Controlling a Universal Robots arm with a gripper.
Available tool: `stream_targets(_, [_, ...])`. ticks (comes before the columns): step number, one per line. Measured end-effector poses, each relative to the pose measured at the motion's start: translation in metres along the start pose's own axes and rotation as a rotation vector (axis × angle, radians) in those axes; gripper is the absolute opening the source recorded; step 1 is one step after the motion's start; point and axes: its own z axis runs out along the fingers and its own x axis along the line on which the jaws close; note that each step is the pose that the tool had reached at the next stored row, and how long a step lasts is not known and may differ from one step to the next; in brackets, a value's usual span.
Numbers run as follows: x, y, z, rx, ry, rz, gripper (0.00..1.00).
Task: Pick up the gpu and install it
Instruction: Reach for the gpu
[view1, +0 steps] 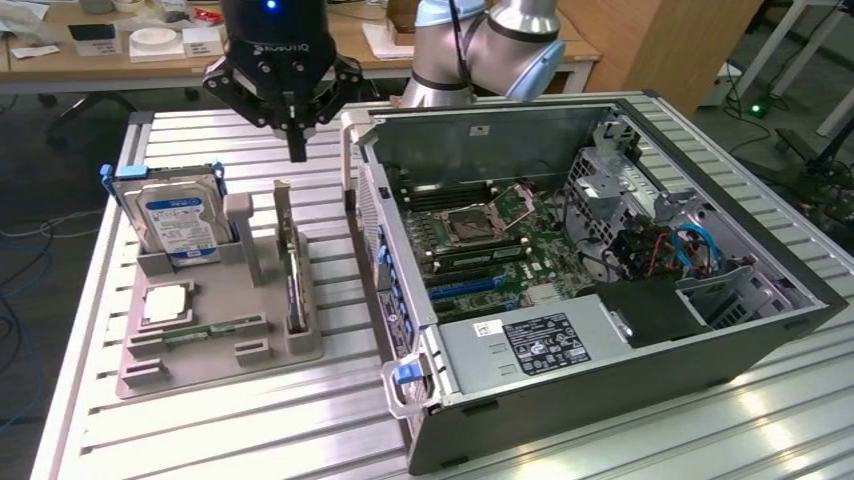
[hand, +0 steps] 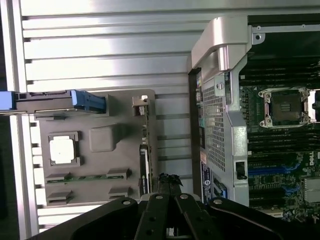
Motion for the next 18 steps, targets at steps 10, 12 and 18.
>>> stream_targets(10, [0.017, -0.0016, -0.0005, 0.0, 0.0, 0.0, 0.1])
stream_targets(12, [0.02, -0.0019, -0.0006, 0.0, 0.0, 0.0, 0.1])
stream_targets(18, [0.029, -0.0029, -0.0008, 0.0, 0.0, 0.0, 0.1])
